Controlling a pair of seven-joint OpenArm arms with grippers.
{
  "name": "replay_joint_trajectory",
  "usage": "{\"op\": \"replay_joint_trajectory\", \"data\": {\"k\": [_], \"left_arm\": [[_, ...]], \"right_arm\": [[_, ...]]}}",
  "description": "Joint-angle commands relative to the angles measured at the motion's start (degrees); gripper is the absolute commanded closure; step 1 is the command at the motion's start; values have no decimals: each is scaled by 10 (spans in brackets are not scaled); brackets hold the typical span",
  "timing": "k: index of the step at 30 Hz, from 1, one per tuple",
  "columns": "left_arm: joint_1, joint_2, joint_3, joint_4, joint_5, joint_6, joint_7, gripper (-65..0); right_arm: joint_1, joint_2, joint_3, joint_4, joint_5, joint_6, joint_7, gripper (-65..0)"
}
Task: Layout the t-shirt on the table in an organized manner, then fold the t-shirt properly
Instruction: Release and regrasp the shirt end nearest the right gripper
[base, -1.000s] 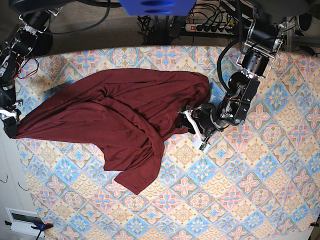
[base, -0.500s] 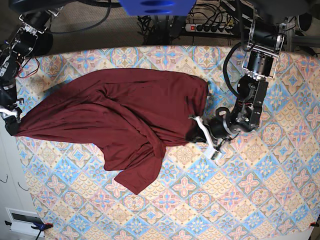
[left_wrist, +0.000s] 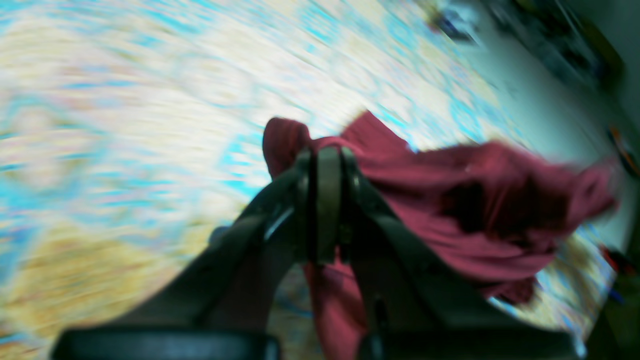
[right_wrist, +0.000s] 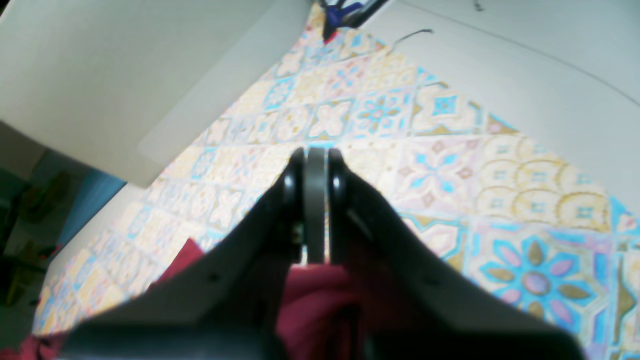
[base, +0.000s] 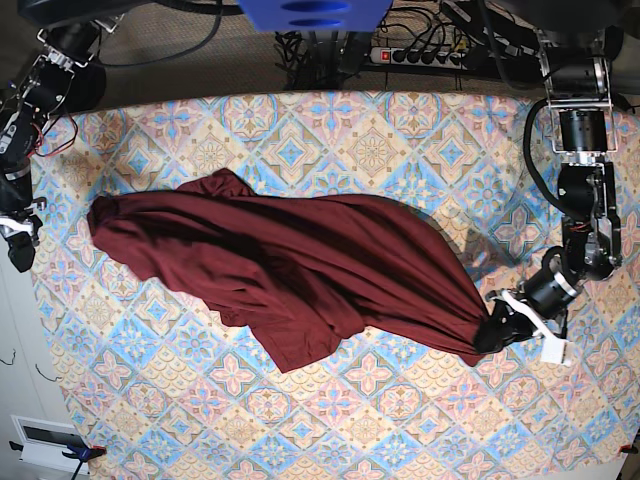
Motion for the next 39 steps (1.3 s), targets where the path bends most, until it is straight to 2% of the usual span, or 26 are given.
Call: {"op": "replay_joint_trajectory", "data": {"k": [1, 7, 11, 14, 18, 20, 23, 28, 34, 39], "left_arm": [[-16, -20, -15, 9, -27, -4, -16, 0], [-16, -63, -35, 10, -61, -4, -16, 0], [16, -80, -32, 10, -61, -4, -15, 0], [57, -80, -32, 10, -59, -4, -16, 0], [101, -78, -34, 10, -36, -4, -20, 0], [116, -78, -35, 10, -24, -3, -21, 0], [132, -78, -35, 10, -5, -1, -21, -62], [154, -78, -35, 10, 1, 0, -21, -164], [159, -74, -35, 10, 1, 0, -22, -172], [159, -68, -35, 10, 4, 0, -22, -172]], "right_arm": [[8, 15, 4, 10, 8, 8, 15, -7], [8, 38, 3, 10, 8, 24, 12, -7], [25, 39, -31, 11, 8, 61, -55, -11], [24, 37, -87, 11, 8, 69, -103, -28], [24, 36, -200, 11, -2, 69, -132, -113], [24, 36, -259, 14, -47, 69, -132, -155], [24, 36, -322, 25, -120, 68, -133, -192], [23, 36, -405, 77, -189, 68, -133, -199], [37, 30, -478, 120, -320, 68, -133, -200], [96, 16, -528, 113, -375, 68, -133, -201]]}}
